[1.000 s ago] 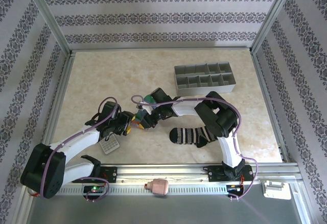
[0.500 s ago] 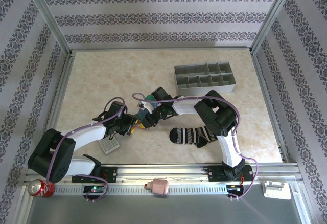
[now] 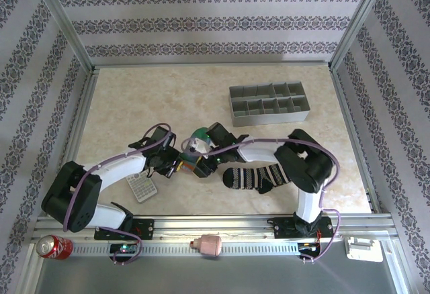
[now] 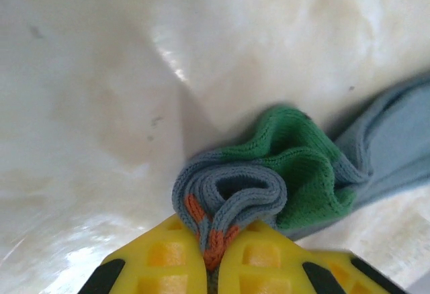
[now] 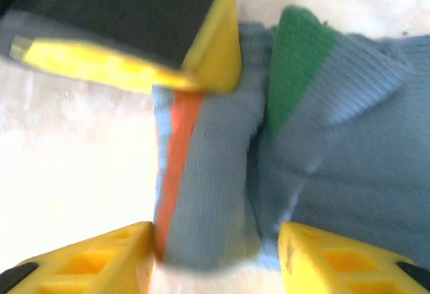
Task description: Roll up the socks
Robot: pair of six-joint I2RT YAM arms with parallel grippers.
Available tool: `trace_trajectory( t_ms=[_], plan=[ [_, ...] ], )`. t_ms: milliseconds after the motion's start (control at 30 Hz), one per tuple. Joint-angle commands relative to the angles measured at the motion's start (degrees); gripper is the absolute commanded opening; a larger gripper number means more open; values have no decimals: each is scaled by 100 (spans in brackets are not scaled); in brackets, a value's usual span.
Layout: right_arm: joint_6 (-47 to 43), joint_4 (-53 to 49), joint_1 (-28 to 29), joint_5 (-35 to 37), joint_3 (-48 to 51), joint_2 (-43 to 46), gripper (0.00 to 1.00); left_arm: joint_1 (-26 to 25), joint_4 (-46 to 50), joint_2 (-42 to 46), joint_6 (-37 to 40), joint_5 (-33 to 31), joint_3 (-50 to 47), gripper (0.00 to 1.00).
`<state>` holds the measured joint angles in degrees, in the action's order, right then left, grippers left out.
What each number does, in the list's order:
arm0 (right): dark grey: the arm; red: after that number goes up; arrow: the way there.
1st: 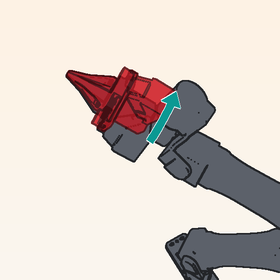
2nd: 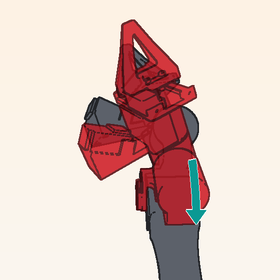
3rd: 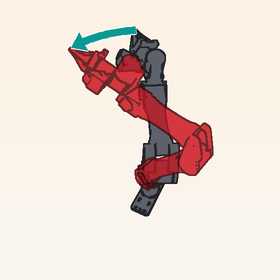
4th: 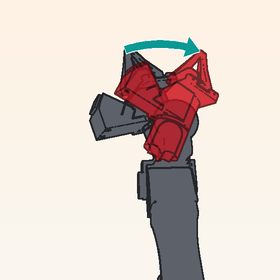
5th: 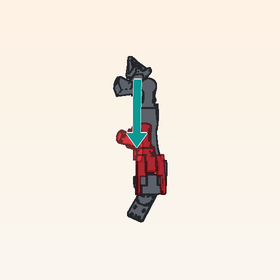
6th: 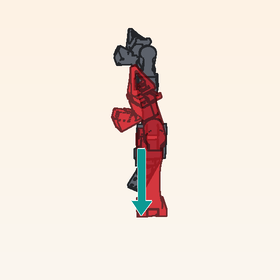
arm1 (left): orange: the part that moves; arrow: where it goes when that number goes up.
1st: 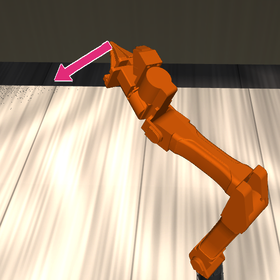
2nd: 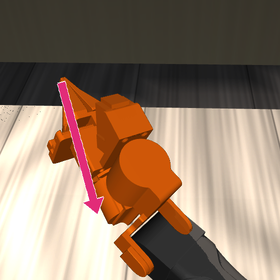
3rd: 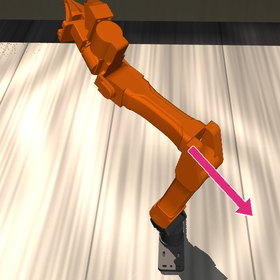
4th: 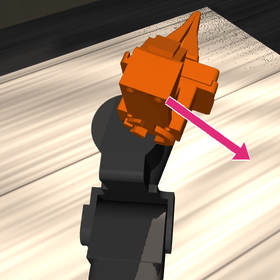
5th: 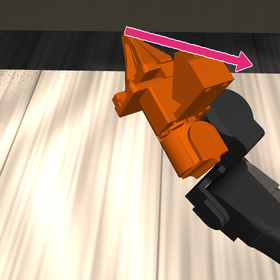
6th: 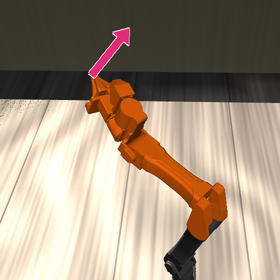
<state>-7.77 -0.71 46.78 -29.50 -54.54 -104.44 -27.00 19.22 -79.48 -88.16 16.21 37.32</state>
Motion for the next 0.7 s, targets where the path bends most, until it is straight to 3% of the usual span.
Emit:
trace_trajectory(
  t_ms=[0,133,367,600,667],
  plan=[
    [-450,651,246,1275,444,644,55,-75,1373,-195,-149,-165,231,0],
    [-991,1070,933,2424,874,1000,60,-81,1581,-386,-148,-126,459,0],
    [-1892,1149,1904,4248,411,404,62,-87,1787,-598,-61,-103,697,0],
    [-2387,1117,1992,4806,13,-269,54,-89,1786,-669,-8,-34,750,0],
    [-2469,1047,1993,4732,-58,-350,43,-86,1783,-672,-24,-33,750,0]
  ],
)
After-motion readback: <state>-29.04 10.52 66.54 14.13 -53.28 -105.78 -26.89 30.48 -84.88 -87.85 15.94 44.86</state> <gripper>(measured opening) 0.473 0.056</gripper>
